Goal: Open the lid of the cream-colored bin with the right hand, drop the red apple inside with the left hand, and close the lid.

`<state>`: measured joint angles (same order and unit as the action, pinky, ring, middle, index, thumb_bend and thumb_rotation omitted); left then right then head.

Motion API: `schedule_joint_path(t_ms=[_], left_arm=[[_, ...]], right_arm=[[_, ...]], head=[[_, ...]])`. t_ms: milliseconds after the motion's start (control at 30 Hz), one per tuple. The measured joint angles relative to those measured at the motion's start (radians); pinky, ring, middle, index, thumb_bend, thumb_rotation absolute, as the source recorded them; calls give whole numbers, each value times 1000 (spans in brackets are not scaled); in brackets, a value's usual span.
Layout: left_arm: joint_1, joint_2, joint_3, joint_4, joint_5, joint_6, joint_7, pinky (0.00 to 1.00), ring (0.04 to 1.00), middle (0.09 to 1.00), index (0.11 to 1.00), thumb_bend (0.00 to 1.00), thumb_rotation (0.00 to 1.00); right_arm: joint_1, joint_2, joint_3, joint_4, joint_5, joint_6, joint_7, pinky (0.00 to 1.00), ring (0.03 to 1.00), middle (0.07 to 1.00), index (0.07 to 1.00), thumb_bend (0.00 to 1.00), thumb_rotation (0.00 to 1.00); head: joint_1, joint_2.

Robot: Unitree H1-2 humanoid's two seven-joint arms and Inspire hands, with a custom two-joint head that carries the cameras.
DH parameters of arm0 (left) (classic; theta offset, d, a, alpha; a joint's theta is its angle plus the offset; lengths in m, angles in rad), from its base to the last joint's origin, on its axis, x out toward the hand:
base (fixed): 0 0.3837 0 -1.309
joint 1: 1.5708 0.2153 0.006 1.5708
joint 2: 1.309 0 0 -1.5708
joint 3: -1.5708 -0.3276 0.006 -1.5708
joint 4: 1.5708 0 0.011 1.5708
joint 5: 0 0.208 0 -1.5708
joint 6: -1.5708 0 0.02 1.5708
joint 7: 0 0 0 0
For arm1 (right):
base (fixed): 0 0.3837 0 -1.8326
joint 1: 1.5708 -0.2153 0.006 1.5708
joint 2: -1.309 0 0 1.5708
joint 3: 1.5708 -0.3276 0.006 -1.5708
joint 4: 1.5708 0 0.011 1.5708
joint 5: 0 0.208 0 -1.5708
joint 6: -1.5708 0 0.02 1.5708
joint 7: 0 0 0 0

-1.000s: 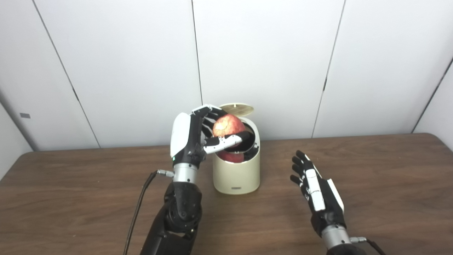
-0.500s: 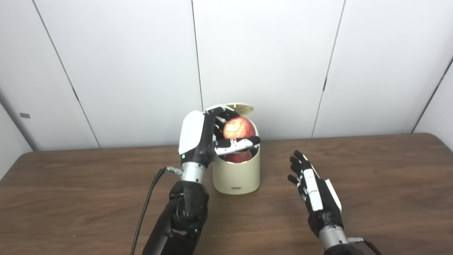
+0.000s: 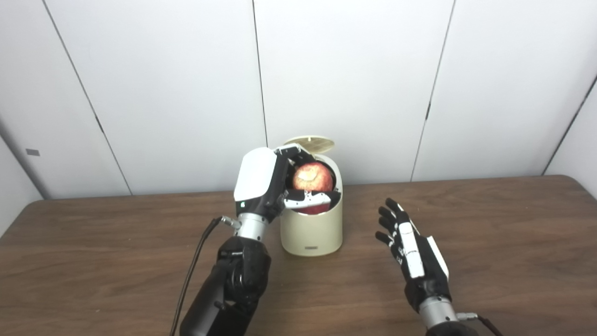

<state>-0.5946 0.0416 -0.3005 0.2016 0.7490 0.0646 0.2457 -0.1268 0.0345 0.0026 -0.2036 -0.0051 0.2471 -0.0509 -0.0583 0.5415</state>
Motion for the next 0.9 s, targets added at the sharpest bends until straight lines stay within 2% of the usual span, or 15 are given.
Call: schedule_joint_path(t_ms=[200, 467, 700, 800, 867, 900], left_arm=[[-4, -2, 3, 12, 2, 6, 6, 406, 449, 520, 485, 478, 0], [-9, -21, 16, 49, 27, 26, 63, 399, 458, 526, 483, 477, 0], [-17, -9, -6, 89, 87, 28, 128, 395, 497, 547, 488, 474, 0], [-22, -8, -18, 101, 118, 45, 136, 382, 519, 568, 487, 471, 0], [-25, -8, -25, 101, 137, 70, 135, 530, 620, 561, 488, 503, 0], [-26, -8, -29, 101, 146, 80, 133, 548, 635, 558, 488, 508, 0]], right_arm=[[0, -2, 13, -4, -19, 14, 1, 800, 896, 890, 929, 560, 997], [0, -14, 36, -12, -35, 21, 16, 812, 882, 855, 907, 538, 1000], [0, -17, 42, -16, -44, 24, 17, 801, 870, 833, 895, 556, 1000], [1, -17, 45, -24, -46, 30, 17, 803, 867, 821, 892, 543, 1000], [0, -17, 46, -32, -49, 33, 17, 802, 864, 815, 889, 541, 1000], [0, -17, 46, -34, -50, 33, 17, 802, 863, 813, 889, 541, 1000]], head=[[5, -5], [5, -5], [15, -6], [18, -6], [18, -6], [20, -5]])
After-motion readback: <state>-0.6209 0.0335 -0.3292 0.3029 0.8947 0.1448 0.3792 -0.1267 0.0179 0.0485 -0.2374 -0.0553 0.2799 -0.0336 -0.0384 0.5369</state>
